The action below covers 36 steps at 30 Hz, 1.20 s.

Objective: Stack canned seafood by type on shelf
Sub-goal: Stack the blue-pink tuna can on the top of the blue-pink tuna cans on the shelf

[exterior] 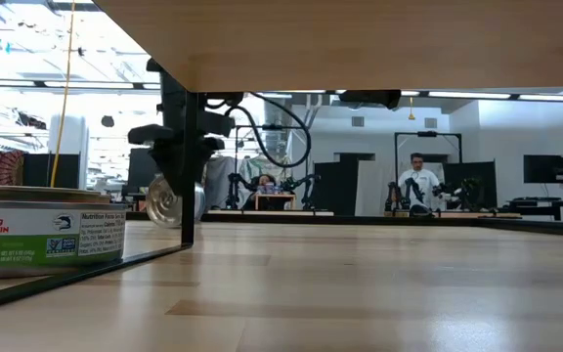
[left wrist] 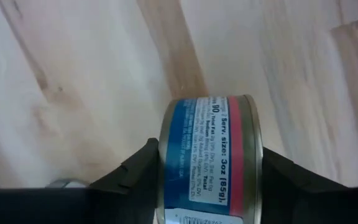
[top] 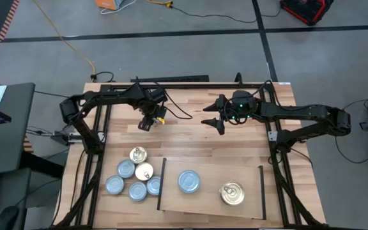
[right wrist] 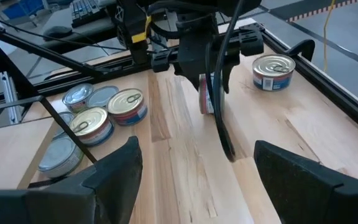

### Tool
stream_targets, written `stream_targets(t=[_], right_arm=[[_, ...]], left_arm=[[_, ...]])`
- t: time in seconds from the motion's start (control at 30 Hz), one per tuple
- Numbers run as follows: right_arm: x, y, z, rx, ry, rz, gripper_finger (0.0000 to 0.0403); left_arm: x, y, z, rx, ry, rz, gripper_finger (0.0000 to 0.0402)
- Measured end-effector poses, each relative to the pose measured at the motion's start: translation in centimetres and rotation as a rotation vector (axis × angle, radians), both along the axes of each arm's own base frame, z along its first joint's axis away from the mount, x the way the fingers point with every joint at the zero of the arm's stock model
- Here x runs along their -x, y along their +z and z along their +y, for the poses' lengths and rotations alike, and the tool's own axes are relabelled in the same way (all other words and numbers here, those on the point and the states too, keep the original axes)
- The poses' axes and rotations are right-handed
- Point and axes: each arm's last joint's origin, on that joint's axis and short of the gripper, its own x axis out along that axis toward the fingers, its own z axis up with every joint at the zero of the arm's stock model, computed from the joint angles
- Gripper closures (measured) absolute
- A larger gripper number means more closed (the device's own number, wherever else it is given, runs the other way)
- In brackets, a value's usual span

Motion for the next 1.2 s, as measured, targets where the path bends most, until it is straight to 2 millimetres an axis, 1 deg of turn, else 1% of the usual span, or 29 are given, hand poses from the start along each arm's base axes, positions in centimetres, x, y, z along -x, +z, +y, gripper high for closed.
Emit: stream_targets(t=[0.13,0.23,0.4,0.5,0.6,0.7,0.77,0.87,1.0,1.1,1.2], right_arm=[[0.0,0.0,0.0,-0.001,0.000,0.003,0.0072],[0.1,0.1,0.0,0.000,0.000,-0.001,0.0072],[0.2,0.2,0.3,0.003,0.008,0.000,0.0072],[0.6,0.5,0.8,0.046,0.039,0.004,0.0072],[0.7,1.0,1.5,0.099,0.072,-0.009,0.0072],[0.5,0.9,2.3,0.142,0.060,0.002,0.0072],[0.4,0.9,2.8,0.176,0.062,0.007,0.0072],[0.1,1.2,3.5,0.199,0.063,-0.024,0.0072],[0.0,1.9,4.1,0.192,0.077,-0.092,0.0072],[0.0,2.1,4.5,0.136,0.095,-0.122,0.0072],[0.0,2.3,4.6,0.048,0.127,-0.144,0.0071]], left_arm=[[-0.2,1.3,-0.1,0.003,0.049,0.015,0.0221],[-0.3,2.7,-0.1,0.015,0.085,-0.006,0.0221],[-0.3,6.4,-0.3,-0.013,0.120,-0.143,0.0221],[-0.1,9.4,-0.7,-0.060,0.149,-0.303,0.0221],[0.4,12.4,-1.3,-0.090,0.177,-0.517,0.0221],[0.8,15.0,-2.2,-0.073,0.213,-0.723,0.0221],[0.8,16.3,-3.0,-0.010,0.217,-0.840,0.0221],[0.2,17.5,-4.5,0.099,0.214,-0.963,0.0221],[-1.1,18.0,-6.6,0.214,0.226,-1.042,0.0221],[-2.2,18.3,-8.3,0.304,0.235,-1.101,0.0221],[-2.6,18.6,-10.0,0.337,0.248,-1.159,0.0221]])
